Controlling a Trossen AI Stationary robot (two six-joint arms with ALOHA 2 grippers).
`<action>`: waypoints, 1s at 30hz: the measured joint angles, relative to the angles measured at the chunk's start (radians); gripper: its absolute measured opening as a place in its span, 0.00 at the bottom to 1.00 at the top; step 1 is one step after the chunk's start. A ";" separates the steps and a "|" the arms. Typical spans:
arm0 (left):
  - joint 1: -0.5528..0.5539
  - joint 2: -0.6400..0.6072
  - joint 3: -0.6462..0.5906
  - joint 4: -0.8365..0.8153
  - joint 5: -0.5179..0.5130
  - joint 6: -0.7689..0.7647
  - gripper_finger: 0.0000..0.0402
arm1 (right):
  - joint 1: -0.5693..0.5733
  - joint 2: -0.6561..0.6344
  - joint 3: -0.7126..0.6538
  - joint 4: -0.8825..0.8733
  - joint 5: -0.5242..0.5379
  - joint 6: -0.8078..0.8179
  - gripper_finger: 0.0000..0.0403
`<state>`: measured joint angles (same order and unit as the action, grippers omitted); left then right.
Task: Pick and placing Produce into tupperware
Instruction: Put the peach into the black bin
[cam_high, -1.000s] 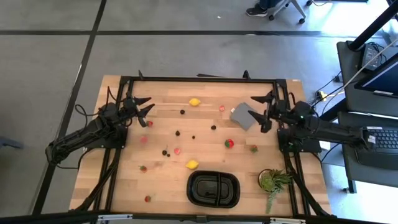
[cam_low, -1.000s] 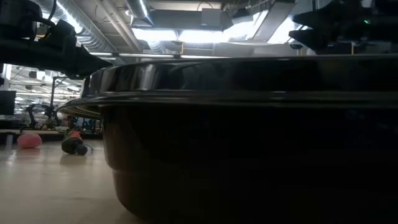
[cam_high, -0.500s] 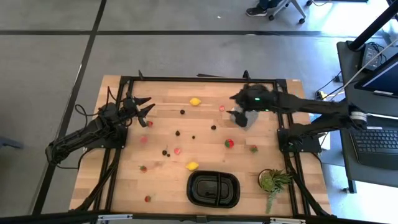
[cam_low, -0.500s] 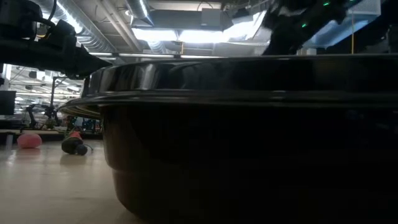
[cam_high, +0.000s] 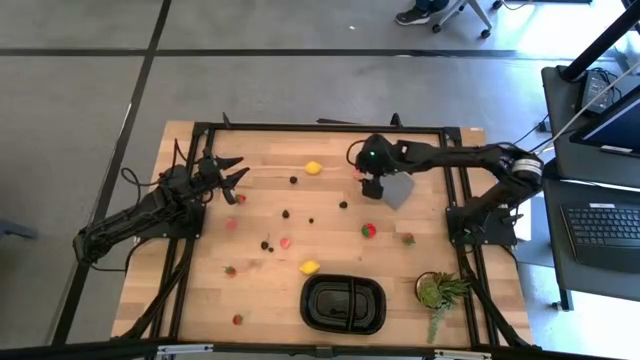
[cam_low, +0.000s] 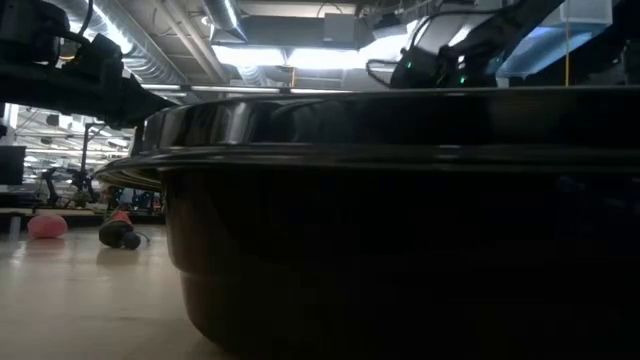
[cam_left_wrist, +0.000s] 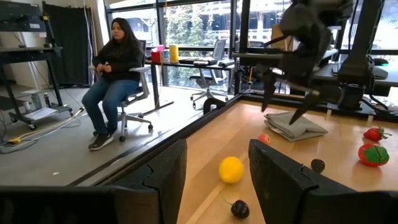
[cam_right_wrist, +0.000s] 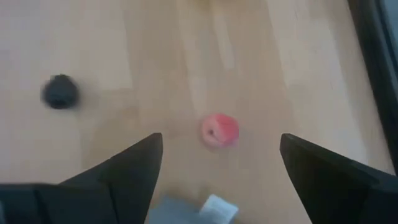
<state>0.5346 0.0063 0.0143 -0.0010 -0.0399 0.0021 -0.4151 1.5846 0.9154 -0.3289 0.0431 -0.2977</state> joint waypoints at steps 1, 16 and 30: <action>0.000 0.000 0.000 0.000 0.000 0.000 0.41 | -0.010 0.015 0.000 0.014 -0.022 0.001 0.81; 0.000 0.000 0.000 0.000 0.000 0.000 0.41 | -0.041 0.208 0.000 0.120 -0.089 0.031 0.81; 0.000 0.000 0.000 0.000 0.000 0.001 0.41 | -0.038 0.217 0.001 0.114 -0.105 0.032 0.41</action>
<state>0.5346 0.0063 0.0143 -0.0006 -0.0399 0.0028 -0.4526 1.8019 0.9161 -0.2148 -0.0622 -0.2661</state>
